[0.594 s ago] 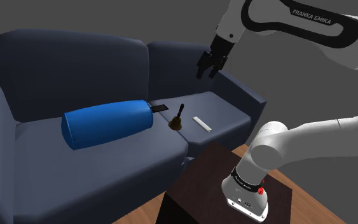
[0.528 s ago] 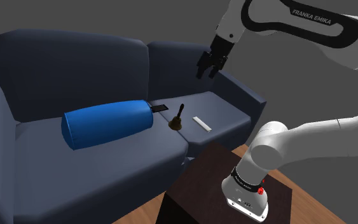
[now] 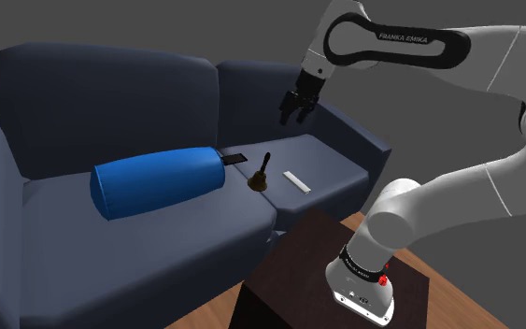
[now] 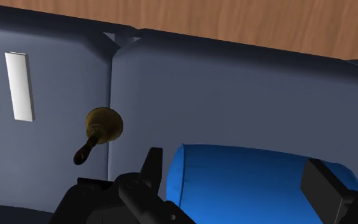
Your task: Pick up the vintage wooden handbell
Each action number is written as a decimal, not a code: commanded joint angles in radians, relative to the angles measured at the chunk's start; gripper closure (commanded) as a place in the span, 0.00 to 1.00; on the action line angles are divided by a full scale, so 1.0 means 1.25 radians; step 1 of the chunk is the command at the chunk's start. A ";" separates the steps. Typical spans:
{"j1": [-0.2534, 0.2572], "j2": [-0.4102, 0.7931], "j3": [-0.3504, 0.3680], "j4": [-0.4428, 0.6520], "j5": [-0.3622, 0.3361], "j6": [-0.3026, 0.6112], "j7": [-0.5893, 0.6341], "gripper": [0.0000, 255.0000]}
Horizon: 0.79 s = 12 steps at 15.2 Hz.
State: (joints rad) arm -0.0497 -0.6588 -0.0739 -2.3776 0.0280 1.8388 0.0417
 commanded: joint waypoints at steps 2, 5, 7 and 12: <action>-0.009 0.061 -0.031 -0.003 -0.015 0.051 -0.041 0.00; -0.017 0.133 -0.060 0.006 -0.026 0.101 -0.080 0.00; -0.021 0.184 -0.078 0.017 -0.030 0.133 -0.106 0.00; -0.030 0.322 -0.123 0.061 -0.028 0.204 -0.173 0.00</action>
State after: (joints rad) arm -0.0842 -0.3011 -0.2133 -2.3184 -0.0090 2.0720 -0.1523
